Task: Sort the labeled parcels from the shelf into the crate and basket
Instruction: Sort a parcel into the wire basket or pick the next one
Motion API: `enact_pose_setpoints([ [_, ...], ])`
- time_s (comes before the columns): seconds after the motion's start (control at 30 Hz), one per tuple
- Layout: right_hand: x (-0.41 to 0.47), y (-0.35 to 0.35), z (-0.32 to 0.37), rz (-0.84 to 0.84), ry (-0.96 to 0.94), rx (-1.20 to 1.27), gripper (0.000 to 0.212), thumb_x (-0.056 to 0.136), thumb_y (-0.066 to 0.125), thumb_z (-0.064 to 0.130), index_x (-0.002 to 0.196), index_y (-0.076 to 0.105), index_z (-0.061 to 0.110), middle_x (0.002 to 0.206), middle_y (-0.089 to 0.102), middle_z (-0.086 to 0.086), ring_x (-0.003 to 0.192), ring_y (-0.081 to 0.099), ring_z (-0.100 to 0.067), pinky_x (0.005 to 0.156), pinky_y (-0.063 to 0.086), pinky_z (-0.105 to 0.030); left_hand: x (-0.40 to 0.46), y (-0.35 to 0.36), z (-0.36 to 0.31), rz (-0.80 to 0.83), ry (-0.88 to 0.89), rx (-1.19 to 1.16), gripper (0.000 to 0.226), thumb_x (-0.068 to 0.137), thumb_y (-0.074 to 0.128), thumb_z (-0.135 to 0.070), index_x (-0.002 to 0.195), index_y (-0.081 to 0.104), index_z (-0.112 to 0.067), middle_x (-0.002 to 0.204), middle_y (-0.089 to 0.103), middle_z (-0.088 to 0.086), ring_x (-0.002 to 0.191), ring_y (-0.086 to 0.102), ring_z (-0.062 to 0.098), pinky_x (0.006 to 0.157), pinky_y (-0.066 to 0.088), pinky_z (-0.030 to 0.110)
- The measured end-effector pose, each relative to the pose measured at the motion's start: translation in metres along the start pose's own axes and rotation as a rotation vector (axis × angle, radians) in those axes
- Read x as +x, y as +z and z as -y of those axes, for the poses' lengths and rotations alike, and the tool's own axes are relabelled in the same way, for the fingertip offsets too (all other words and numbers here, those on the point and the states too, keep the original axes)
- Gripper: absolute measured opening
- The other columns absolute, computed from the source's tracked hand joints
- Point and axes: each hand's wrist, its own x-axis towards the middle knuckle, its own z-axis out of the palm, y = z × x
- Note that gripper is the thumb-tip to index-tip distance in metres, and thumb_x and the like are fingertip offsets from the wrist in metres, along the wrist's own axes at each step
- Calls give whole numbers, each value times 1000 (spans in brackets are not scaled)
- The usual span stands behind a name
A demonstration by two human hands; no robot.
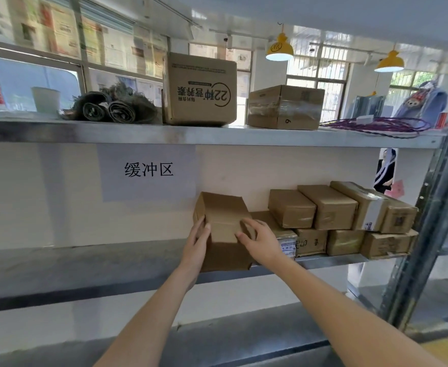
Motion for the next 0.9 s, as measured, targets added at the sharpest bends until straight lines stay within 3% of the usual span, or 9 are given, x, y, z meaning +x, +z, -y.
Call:
enact_pose_setpoints([
  [0.07, -10, -11, 1, 11, -7, 63, 55, 99, 61, 40, 150, 44, 27, 158, 36, -3, 145, 36, -22, 118, 35, -43, -15, 0, -9, -20, 2, -22, 53, 89, 60, -64, 138, 41, -58, 153, 43, -3, 133, 48, 22, 110, 45, 48],
  [0.2, -39, -44, 3, 54, -9, 221, 54, 99, 63, 27, 150, 43, 31, 159, 33, -1, 146, 33, -22, 120, 34, -42, -51, 10, -29, -71, -19, -120, 105, 78, 81, -50, 157, 13, -47, 133, 48, -2, 116, 54, 21, 101, 47, 40],
  [0.3, -67, -66, 6, 139, 12, 383, 52, 101, 60, 25, 148, 43, 39, 160, 33, 3, 148, 32, -21, 120, 34, -42, -74, 25, -42, -86, 8, -75, 118, 49, 91, -68, 149, 41, -32, 138, 54, -6, 116, 60, 19, 101, 51, 39],
  [0.37, -90, -82, 12, 149, 79, 470, 53, 100, 57, 45, 150, 40, 44, 163, 27, 5, 151, 25, -20, 123, 26, -44, -88, 37, -45, -75, 21, -79, 120, 38, 91, -74, 141, 50, -30, 139, 56, 0, 117, 61, 20, 100, 54, 43],
  [0.43, -112, -98, 13, 159, 106, 497, 68, 94, 55, 64, 154, 32, 42, 160, 32, 7, 145, 31, -16, 119, 29, -38, -108, 53, -52, -48, 18, -127, 110, 51, 89, -71, 144, 46, -33, 138, 54, 1, 118, 60, 21, 93, 56, 41],
  [0.57, -159, -136, 12, 154, 105, 472, 79, 94, 56, 59, 159, 25, 27, 138, 48, 8, 116, 49, -8, 81, 44, -13, -152, 87, -62, 80, -45, -308, 53, 94, 56, -62, 141, 41, -42, 131, 58, 0, 116, 60, 31, 91, 56, 60],
  [0.63, -179, -153, 9, 136, 102, 459, 82, 93, 56, 60, 160, 23, 25, 135, 49, 8, 117, 49, -9, 89, 43, -16, -171, 104, -66, 120, -64, -378, 38, 103, 41, -57, 138, 46, -45, 128, 61, 2, 115, 61, 34, 93, 53, 65],
  [0.77, -214, -188, -5, 63, 97, 434, 87, 85, 63, 65, 156, 32, 28, 138, 56, 6, 116, 59, -12, 96, 52, -27, -202, 139, -74, 215, -29, -323, 32, 105, 39, -53, 135, 49, -49, 126, 66, -2, 114, 65, 28, 94, 56, 58],
  [0.9, -245, -229, -25, -73, 102, 431, 48, 96, 62, 45, 139, 44, 33, 117, 60, 17, 104, 60, -2, 80, 55, -17, -221, 177, -81, 246, 0, -231, 61, 96, 60, -51, 150, 31, -50, 150, 50, 0, 125, 55, 22, 104, 47, 52],
])
